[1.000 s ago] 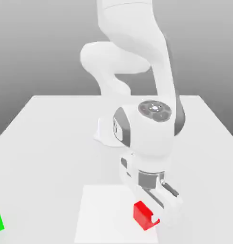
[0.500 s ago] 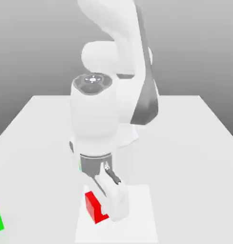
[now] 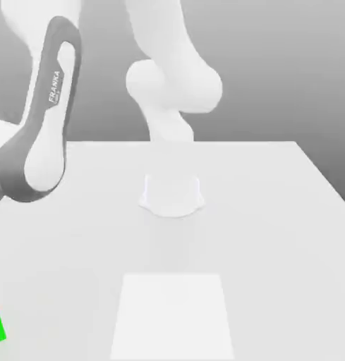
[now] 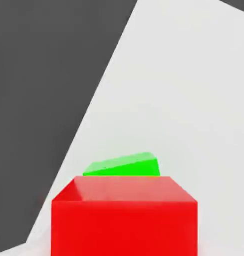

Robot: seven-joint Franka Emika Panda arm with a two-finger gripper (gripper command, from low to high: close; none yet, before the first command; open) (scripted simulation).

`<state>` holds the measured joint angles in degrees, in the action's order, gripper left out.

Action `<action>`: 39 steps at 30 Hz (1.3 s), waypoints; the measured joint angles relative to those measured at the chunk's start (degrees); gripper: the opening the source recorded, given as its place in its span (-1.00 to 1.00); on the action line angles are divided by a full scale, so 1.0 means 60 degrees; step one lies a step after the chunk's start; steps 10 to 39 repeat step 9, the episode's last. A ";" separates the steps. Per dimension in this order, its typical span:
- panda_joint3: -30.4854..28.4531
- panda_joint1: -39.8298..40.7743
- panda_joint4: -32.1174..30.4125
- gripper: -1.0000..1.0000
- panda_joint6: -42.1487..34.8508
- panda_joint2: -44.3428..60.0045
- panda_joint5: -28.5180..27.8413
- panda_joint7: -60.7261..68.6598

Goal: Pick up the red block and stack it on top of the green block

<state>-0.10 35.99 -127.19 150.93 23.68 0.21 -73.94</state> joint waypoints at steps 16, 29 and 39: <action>-0.0007 0.0006 -0.0037 1.00 -0.0818 -0.0848 -0.0023 -0.0009; -0.0007 0.0006 -0.0037 1.00 -0.0818 -0.0848 -0.0023 -0.0009; -0.0007 0.0006 -0.0037 1.00 -0.0818 -0.0848 -0.0023 -0.0009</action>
